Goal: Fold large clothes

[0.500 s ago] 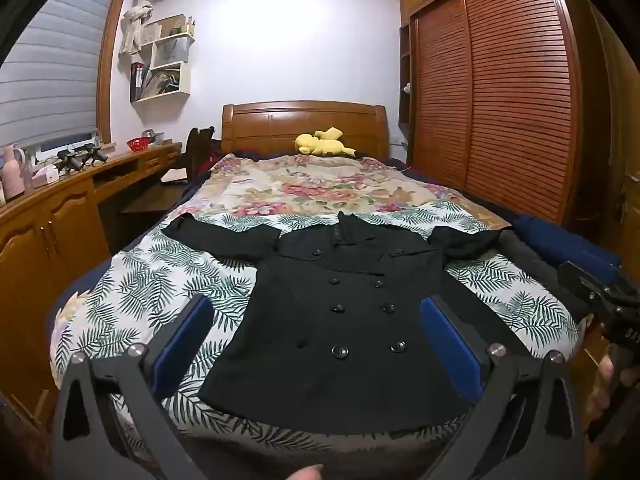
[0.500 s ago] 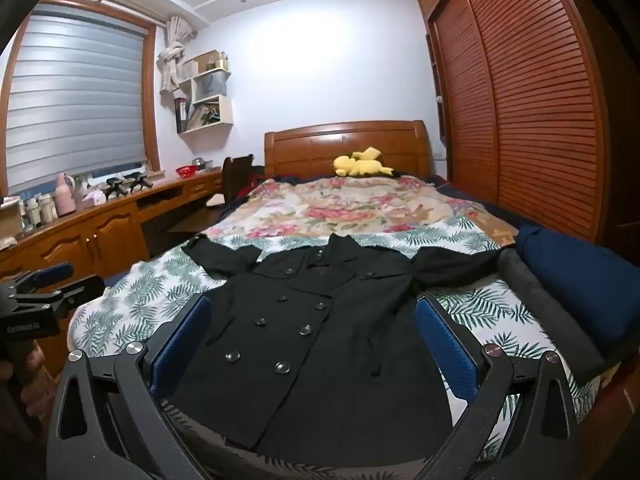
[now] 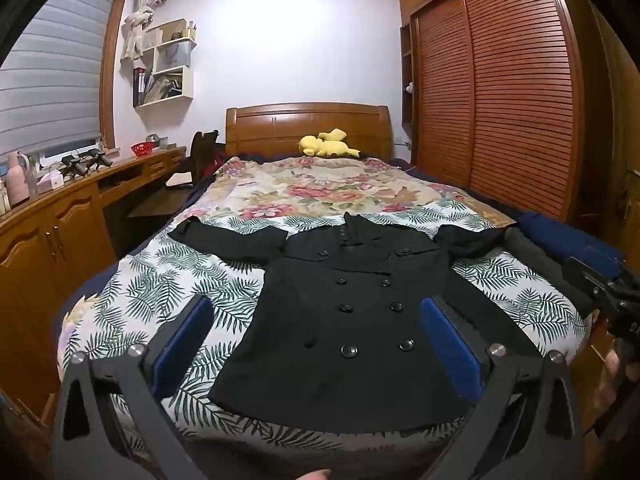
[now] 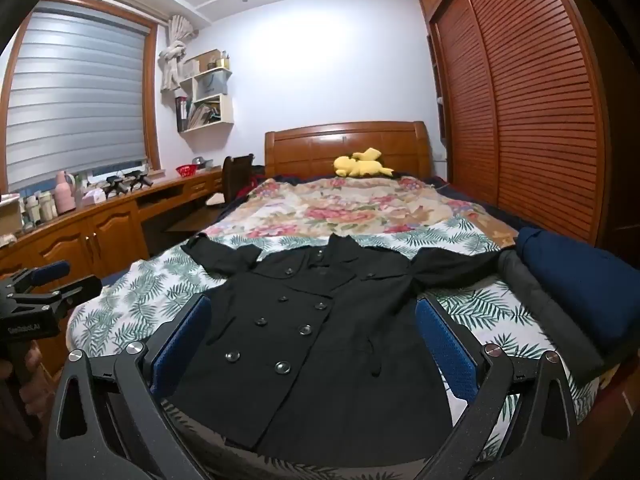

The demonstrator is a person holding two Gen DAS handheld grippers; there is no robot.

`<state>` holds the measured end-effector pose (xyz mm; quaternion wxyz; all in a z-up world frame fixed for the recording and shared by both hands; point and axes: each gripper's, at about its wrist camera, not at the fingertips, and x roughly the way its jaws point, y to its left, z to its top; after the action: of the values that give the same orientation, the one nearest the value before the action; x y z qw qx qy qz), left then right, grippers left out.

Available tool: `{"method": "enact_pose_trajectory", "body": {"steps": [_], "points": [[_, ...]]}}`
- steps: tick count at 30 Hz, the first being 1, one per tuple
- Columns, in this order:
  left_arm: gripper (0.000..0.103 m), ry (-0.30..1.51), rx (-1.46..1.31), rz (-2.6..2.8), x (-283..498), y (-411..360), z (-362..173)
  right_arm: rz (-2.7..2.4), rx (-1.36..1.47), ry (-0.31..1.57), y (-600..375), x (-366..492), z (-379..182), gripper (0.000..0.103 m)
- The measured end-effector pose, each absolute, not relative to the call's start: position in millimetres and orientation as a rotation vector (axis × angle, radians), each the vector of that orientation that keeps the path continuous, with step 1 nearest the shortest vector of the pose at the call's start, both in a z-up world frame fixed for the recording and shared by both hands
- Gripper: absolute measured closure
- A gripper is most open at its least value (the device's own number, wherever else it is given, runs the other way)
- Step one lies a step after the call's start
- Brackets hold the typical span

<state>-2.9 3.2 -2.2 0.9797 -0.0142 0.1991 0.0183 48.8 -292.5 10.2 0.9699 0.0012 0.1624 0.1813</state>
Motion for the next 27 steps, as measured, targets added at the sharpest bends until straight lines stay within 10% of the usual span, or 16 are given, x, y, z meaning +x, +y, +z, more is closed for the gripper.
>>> {"method": "enact_pose_trajectory", "body": {"steps": [27], "points": [[0.000, 0.393, -0.015, 0.047, -3.9, -0.2, -1.1, 0.365, 0.003, 0.331, -294.1, 52.6, 8.0, 0.000]]}}
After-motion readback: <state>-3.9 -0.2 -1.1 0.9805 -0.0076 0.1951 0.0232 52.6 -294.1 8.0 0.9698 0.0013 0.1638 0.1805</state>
